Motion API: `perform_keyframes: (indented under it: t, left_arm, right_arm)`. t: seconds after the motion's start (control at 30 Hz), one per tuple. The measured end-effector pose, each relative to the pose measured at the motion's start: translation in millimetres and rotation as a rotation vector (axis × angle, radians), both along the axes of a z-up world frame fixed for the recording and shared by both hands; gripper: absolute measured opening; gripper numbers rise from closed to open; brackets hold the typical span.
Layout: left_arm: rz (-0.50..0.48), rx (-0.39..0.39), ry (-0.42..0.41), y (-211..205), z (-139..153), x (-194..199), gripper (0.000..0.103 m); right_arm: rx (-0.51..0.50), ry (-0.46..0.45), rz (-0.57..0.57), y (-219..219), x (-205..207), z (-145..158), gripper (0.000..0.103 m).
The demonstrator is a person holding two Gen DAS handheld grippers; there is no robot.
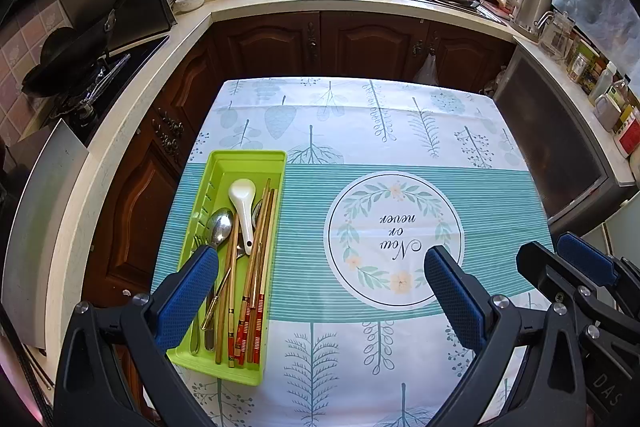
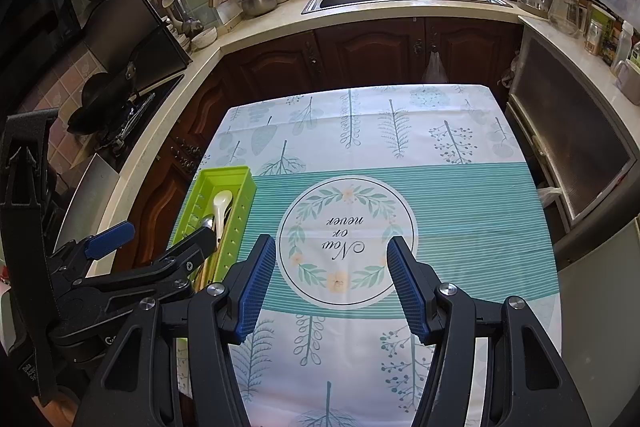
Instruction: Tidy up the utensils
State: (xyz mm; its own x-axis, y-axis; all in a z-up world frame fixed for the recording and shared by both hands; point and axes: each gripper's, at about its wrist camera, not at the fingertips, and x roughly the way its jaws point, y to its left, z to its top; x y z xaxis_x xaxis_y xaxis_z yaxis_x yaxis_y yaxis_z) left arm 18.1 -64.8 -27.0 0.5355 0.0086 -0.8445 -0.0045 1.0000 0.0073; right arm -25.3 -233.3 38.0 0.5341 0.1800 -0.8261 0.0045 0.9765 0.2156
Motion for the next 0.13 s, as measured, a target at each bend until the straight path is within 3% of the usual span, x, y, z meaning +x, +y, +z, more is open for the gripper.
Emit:
perform_keyframes:
  t: [0.13]
  left_arm:
    - [0.0,0.0,0.002,0.0,-0.1,0.1,0.102]
  right_arm:
    - [0.003,0.004,-0.001,0.1,0.2,-0.9,0.059]
